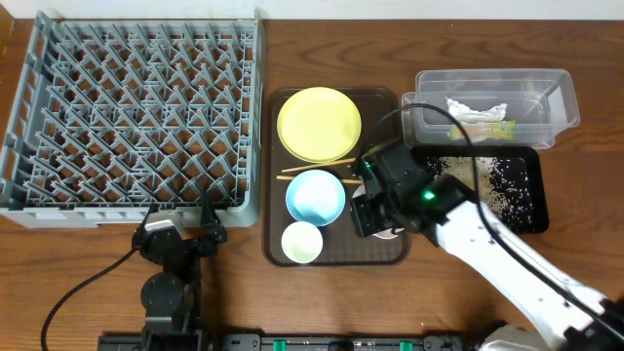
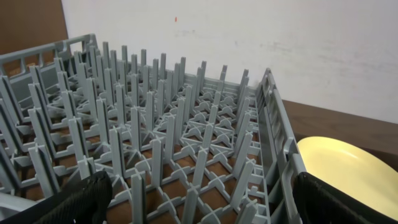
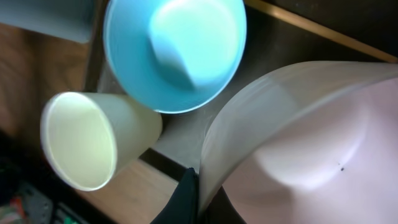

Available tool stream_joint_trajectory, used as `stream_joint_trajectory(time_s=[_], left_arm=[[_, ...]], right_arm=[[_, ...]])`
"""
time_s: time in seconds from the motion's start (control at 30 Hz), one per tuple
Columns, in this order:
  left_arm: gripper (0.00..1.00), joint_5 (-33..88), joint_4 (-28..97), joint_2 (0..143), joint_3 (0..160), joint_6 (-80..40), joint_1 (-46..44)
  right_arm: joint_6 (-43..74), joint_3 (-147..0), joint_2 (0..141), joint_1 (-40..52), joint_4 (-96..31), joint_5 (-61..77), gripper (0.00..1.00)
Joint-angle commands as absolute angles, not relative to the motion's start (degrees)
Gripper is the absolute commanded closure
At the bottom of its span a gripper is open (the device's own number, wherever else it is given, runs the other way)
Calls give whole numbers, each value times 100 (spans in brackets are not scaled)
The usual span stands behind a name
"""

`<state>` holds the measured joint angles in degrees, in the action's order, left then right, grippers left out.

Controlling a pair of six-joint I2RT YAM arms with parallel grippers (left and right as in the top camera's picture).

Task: Sort waste into correct bins and load items into the dishwasher
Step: 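Return pink bowl to brown tray and grasp the white cup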

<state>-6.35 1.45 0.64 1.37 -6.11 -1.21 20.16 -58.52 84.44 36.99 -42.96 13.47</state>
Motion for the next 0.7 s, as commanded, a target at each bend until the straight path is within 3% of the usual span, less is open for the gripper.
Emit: stream_joint_trajectory(time_s=[0.0,0.37,0.5,0.67], left_arm=[[6,-690,362,30,23,-563,-97],[6,-690,362,30,23,-563,-97],[6,-690,362,30,23,-563,-97],[6,-690,362,30,23,-563,-97]], right_arm=[[1632,-6086,8930,3837,-4427,1133,99],[1448,-6475,9668,3981,-4897,1061,99],[1450,-6477,9666,3981,-4912,1103,74],[1450,-6523,9664,3918,-4912,1481,69]])
